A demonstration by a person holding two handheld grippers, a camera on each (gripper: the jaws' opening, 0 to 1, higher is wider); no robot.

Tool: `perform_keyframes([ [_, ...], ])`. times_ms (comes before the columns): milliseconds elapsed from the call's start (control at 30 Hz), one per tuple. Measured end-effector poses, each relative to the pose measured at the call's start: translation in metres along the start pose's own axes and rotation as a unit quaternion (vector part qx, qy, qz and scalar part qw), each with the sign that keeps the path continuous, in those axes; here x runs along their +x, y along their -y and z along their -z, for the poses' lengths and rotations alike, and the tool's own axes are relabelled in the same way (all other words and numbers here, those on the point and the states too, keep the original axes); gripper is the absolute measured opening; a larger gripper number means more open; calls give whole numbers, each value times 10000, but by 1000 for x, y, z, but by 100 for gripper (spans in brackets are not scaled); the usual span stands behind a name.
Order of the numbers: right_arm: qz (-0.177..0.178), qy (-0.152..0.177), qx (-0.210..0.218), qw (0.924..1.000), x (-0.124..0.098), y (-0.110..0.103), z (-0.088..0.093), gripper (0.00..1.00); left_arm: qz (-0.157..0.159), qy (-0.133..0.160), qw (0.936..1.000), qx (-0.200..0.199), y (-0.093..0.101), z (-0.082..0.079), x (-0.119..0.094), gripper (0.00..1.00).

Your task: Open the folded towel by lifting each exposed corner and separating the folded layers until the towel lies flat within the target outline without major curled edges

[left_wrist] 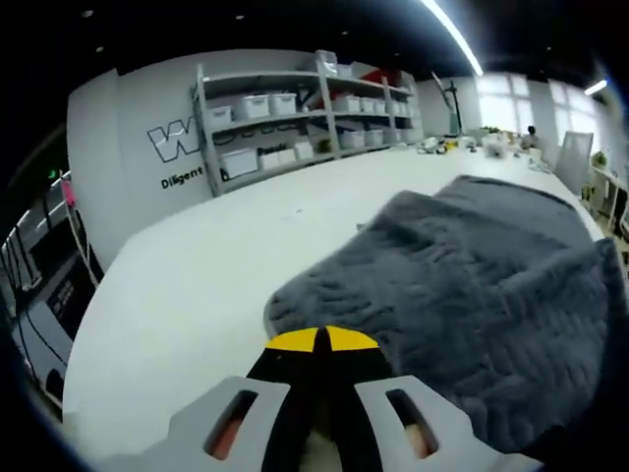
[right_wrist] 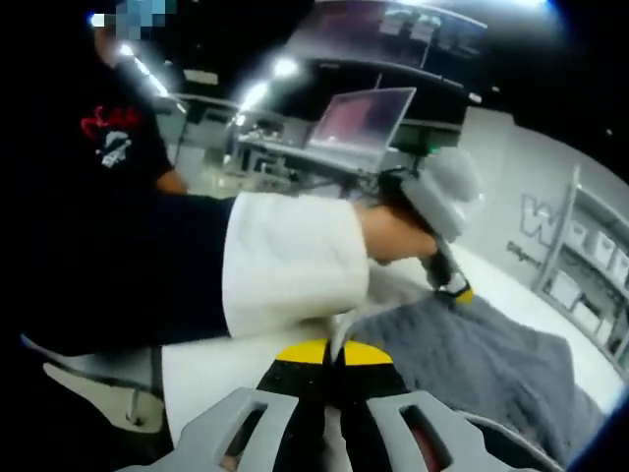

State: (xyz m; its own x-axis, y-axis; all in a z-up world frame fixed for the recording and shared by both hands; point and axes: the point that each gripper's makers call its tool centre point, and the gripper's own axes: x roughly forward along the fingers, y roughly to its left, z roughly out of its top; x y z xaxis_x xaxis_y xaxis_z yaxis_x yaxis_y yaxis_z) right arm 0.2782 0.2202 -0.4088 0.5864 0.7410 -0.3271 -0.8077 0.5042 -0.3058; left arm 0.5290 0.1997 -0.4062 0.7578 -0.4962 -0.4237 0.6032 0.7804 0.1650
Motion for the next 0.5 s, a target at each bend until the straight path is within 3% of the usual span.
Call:
perform_keyframes([
  [133, -26, 8, 196, 9998, 0, 2, 0, 0, 80, -147, 9996, -236, -3, 2, 6, 1],
  [267, -46, -43, 182, 9998, 2, 0, 0, 0, 7, -211, 9997, -106, -6, 5, 4, 1],
  [333, -78, -43, 186, 9998, 2, -3, -2, 0, -132, -267, 9995, 140, -10, 8, 0, 1],
  [500, -187, -83, 141, 9997, 7, -7, -6, 0, -233, -341, 9989, 230, -18, 10, -3, 1],
])
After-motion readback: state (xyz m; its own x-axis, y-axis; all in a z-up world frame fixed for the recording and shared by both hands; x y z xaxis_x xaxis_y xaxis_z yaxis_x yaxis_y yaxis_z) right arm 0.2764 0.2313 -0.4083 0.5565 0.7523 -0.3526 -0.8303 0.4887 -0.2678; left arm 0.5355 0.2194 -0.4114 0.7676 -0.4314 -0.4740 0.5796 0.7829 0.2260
